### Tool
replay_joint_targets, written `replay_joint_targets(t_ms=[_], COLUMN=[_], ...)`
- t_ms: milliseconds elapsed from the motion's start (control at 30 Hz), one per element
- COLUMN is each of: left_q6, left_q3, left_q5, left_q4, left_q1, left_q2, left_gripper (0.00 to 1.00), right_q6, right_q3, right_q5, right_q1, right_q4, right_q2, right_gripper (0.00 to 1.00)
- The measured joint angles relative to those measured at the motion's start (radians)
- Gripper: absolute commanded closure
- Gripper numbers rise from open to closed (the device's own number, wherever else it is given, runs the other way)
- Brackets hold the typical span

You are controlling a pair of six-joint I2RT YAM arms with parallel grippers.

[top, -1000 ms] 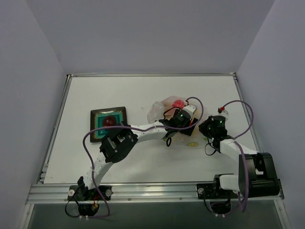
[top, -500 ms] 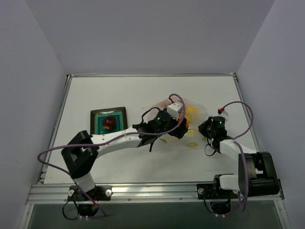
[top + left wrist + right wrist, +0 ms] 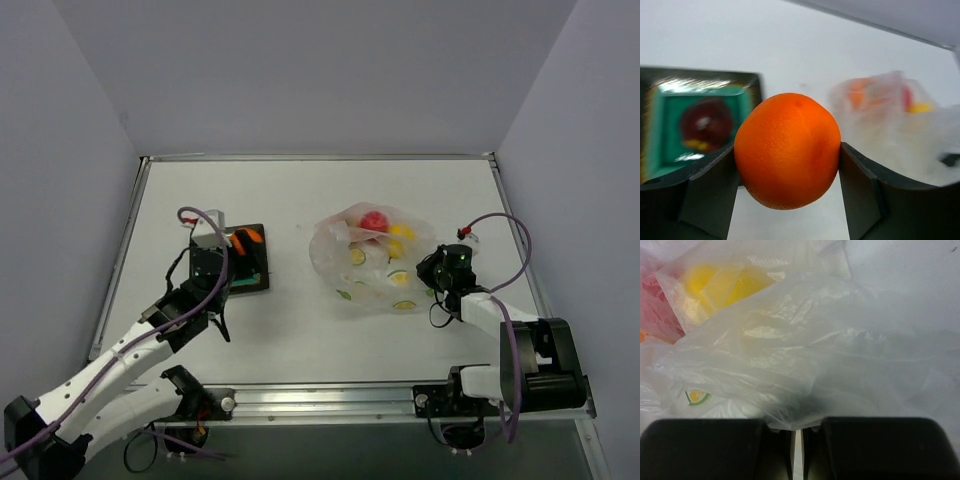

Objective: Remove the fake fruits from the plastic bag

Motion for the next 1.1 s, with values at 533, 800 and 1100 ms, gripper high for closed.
replay_joint_targets(t_ms=[533,800,1100], left_q6=[-0.178,-0.195,-0.201], left_q3=[-0.24,-0.268,-0.268], left_q5=[-0.154,-0.138,-0.116], left_q4=[-0.143,-0.061,0.013], left_q1=[0.311,0.375,0.426], left_q2=[0.03,0.15,0.206], left_gripper=[0.49,0.3,0.03], right_q6=[-0.001,-0.001,-0.001], right_q3=[0.0,0.0,0.0], right_q5=[0.0,0.0,0.0], right_q1=[0.0,0.0,0.0], right_q4=[0.007,0.007,0.008], right_q2=[0.015,0.015,0.015], right_gripper=[1.0,1.0,1.0])
